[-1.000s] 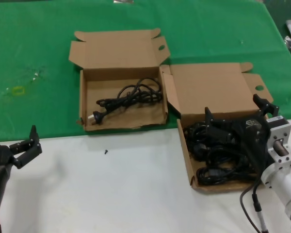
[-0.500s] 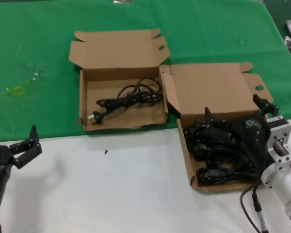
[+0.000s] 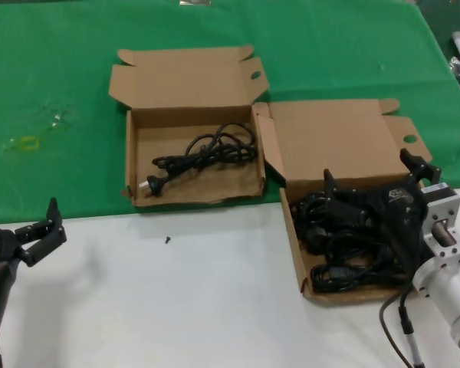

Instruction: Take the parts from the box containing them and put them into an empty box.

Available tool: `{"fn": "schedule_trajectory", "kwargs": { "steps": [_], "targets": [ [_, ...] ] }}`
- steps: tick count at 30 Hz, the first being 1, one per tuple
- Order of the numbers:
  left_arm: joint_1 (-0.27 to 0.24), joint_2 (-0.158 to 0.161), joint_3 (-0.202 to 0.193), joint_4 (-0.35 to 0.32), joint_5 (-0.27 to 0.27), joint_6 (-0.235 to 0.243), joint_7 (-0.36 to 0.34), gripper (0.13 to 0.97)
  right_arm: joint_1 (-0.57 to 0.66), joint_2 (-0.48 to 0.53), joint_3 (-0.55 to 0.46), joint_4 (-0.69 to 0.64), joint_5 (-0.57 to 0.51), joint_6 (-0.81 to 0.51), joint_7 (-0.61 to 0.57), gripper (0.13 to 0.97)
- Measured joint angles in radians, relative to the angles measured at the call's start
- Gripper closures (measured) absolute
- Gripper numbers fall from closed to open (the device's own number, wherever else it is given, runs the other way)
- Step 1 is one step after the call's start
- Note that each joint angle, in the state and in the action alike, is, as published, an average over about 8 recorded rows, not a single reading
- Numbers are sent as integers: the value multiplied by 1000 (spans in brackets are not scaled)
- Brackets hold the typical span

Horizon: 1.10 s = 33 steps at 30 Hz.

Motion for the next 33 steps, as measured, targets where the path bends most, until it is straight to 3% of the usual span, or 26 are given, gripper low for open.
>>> {"fn": "schedule_trajectory", "kwargs": {
  "steps": [33],
  "targets": [
    [0, 0, 0, 0, 0, 0, 0, 132, 0, 0, 0, 0, 0, 0, 0, 129]
  ]
}}
